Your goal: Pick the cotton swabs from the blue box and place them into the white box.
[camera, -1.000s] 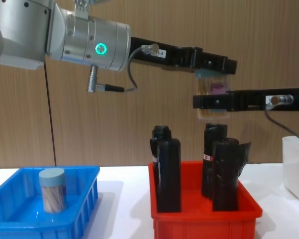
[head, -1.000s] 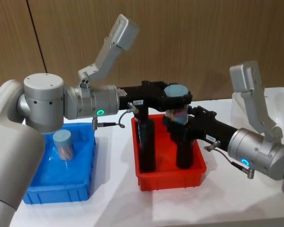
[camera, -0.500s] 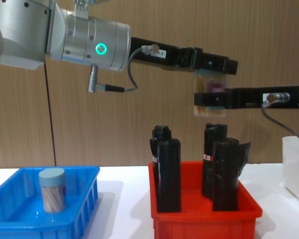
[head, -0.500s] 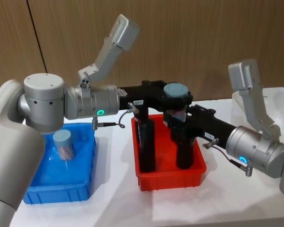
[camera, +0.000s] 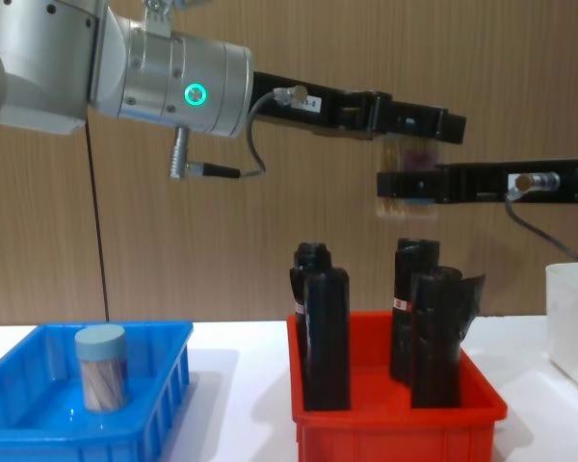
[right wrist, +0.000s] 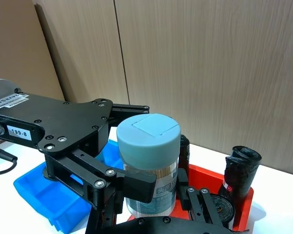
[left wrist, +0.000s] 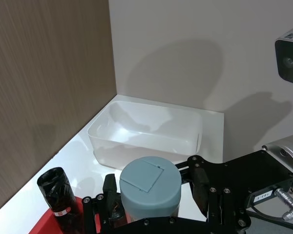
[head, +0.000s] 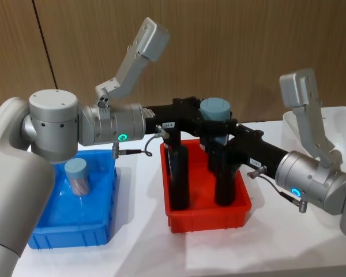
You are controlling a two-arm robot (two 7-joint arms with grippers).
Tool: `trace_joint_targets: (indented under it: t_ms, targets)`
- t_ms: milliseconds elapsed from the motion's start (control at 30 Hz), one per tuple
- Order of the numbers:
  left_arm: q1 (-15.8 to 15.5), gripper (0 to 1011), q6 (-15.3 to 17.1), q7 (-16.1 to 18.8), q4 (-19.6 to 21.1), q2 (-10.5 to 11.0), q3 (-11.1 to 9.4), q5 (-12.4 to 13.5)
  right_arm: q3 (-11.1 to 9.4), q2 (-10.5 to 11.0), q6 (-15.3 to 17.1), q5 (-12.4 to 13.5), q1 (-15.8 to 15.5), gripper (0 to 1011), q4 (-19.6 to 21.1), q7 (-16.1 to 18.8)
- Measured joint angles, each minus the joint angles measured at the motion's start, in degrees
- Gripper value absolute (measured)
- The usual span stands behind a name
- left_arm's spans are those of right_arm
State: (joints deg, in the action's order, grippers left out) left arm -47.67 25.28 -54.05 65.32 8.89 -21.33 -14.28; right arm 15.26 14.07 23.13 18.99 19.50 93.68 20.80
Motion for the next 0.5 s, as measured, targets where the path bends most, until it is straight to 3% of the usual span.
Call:
trace_joint_targets:
  t_ms: [500]
  targets:
    - [0.00,1004,0.00,0.00,0.00,0.00,0.02,0.00,-0.48,0.55,-0.77,0.06,-0.03,621,-1.59,-1.97]
